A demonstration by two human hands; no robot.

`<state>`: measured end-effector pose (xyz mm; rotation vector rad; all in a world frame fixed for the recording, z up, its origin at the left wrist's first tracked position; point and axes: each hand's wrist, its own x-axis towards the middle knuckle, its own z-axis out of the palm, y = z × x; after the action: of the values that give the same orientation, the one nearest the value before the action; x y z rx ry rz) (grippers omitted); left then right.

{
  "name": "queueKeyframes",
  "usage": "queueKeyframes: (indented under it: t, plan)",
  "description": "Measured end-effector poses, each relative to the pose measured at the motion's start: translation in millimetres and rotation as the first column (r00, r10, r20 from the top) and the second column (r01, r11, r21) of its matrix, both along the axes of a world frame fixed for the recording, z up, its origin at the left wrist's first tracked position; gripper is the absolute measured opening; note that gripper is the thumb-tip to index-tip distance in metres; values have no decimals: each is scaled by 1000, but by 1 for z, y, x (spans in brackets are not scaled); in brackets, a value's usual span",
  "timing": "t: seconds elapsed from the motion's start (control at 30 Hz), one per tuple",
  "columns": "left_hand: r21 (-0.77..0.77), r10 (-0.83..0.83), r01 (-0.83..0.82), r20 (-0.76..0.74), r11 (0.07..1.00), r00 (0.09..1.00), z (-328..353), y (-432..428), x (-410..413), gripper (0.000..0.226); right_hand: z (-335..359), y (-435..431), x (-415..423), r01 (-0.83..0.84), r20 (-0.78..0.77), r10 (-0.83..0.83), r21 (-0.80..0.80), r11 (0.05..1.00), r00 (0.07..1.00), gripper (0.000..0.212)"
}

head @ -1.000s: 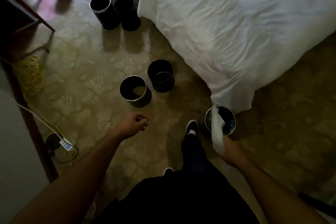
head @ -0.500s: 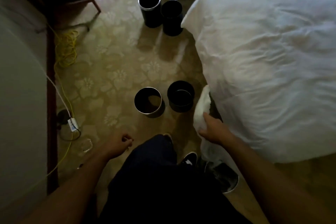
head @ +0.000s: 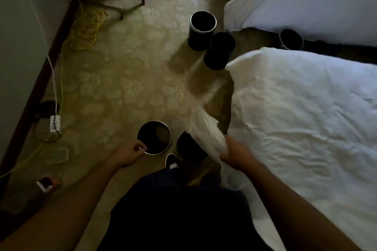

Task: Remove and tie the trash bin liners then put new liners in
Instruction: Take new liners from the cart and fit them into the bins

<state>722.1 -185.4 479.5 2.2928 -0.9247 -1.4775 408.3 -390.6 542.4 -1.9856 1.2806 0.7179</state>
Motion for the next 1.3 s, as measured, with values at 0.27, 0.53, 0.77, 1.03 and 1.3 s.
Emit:
queueKeyframes:
  t: [0.27,0.53,0.77,1.03,1.3]
  plan:
    - [-85,298,-295,19,952,954,29,-80,22,13,-8,-124,34,-202,-111,206,45,978,972,71]
    - [51,690,-698,117,714,714,10,-70,-46,10,-69,-210,124,-545,-80,571,213,811,817,74]
    - [104,931,-930,55,354,361,-5,-104,-187,16,-73,-248,154,-796,116,841,411,443,528,82]
    - [132,985,-976,-14,171,171,-71,-141,-289,11,-131,-204,150,-832,150,873,411,371,464,70]
    - [4,986,-988,-64,157,157,-203,-137,-340,16,-268,-162,106,-669,56,765,529,522,642,40]
